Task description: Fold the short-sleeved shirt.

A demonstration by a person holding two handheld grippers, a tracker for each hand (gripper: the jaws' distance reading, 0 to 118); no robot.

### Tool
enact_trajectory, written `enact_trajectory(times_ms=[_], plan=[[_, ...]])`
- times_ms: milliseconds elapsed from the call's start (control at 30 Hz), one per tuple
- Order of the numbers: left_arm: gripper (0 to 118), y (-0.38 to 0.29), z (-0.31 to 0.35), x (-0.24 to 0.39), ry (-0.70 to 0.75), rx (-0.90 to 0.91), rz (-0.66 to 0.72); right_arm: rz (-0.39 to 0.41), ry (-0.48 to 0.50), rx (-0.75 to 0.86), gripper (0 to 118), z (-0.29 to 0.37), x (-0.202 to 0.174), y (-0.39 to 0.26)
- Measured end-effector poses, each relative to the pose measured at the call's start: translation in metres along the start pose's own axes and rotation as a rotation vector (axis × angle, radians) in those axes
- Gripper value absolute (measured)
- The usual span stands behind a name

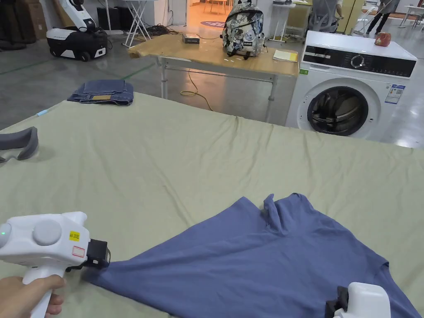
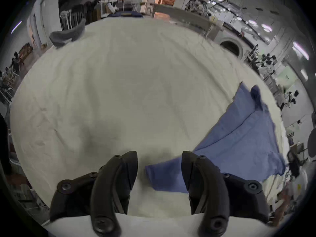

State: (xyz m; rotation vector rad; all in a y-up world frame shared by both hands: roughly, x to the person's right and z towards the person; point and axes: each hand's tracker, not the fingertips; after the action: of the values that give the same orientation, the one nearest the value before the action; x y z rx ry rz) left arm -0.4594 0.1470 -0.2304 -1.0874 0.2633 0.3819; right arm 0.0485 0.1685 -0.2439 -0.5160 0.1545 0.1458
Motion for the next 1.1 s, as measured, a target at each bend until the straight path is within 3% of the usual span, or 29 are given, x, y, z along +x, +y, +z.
enact_trajectory(times_ms=[167, 267, 300, 467, 733, 1100], plan=[[47, 0.002, -0.026, 0.011, 0.121, 0.003, -0.042, -0.006, -0.019, -0.035, 0, -0.004, 0.006, -0.008], [5, -0.009, -0.023, 0.029, 0.149, 0.045, -0.169, -0.013, -0.029, -0.044, 0, -0.005, 0.009, -0.011], [1, -0.010, -0.024, 0.031, 0.131, 0.057, -0.179, -0.018, -0.025, -0.047, 0, -0.006, 0.010, -0.012], [0, -0.018, -0.021, 0.025, 0.086, 0.087, -0.152, -0.026, -0.024, -0.059, 0, -0.007, 0.013, -0.011], [0, -0.034, 0.047, 0.018, -0.045, 0.275, -0.066, -0.041, -0.027, -0.045, 0, -0.027, 0.043, 0.028], [0, -0.038, 0.053, 0.036, -0.061, 0.287, -0.117, 0.034, 0.004, -0.165, 0, -0.147, 0.092, 0.109]])
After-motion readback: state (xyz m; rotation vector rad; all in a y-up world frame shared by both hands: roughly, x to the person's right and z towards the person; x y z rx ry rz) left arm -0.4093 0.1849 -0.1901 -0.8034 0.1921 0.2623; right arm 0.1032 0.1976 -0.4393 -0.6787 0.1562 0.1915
